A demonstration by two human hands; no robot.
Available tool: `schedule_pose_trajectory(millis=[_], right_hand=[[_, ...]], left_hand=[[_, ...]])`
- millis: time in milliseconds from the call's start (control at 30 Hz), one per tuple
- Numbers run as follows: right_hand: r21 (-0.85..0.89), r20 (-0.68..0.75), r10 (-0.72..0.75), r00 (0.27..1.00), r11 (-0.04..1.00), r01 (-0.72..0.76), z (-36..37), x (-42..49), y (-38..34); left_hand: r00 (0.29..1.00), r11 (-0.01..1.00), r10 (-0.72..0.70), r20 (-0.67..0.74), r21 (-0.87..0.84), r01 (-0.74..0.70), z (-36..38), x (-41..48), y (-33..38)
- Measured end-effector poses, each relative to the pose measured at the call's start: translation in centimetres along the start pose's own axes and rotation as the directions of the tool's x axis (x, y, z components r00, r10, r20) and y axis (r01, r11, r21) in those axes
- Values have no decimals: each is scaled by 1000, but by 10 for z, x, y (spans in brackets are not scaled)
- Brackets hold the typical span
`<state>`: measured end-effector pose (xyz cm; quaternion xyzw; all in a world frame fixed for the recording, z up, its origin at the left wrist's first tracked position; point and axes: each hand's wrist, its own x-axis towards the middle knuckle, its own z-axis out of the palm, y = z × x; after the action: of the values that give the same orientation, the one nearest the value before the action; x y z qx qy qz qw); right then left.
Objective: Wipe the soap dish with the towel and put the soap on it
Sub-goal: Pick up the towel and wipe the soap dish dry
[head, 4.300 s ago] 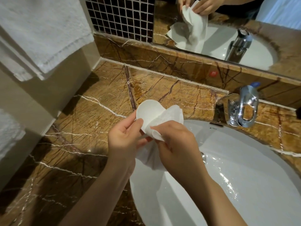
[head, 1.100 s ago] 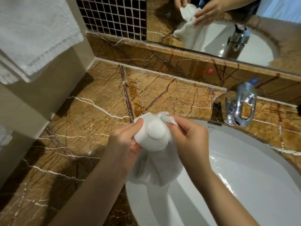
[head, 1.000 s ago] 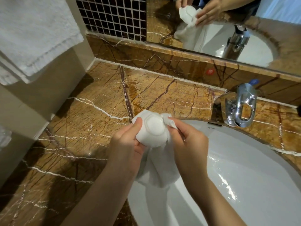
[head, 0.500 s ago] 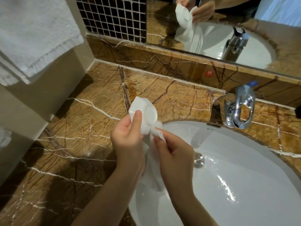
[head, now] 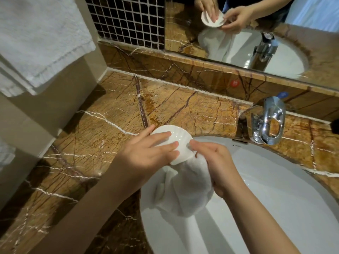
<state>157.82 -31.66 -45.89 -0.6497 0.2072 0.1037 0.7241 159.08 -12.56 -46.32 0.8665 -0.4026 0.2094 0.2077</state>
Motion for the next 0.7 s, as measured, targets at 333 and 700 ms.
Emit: schedule_pose_trajectory(millis=[333,700], right_hand=[[-131,-24,64,998,989,-67,-2,7,0],[-105,-37,81,996,991,-84,-2,6,4]], left_hand=[[817,703,-567,110,-452,549,7,-7,14],[282,-430,-753,595,-769,474,-1,4,22]])
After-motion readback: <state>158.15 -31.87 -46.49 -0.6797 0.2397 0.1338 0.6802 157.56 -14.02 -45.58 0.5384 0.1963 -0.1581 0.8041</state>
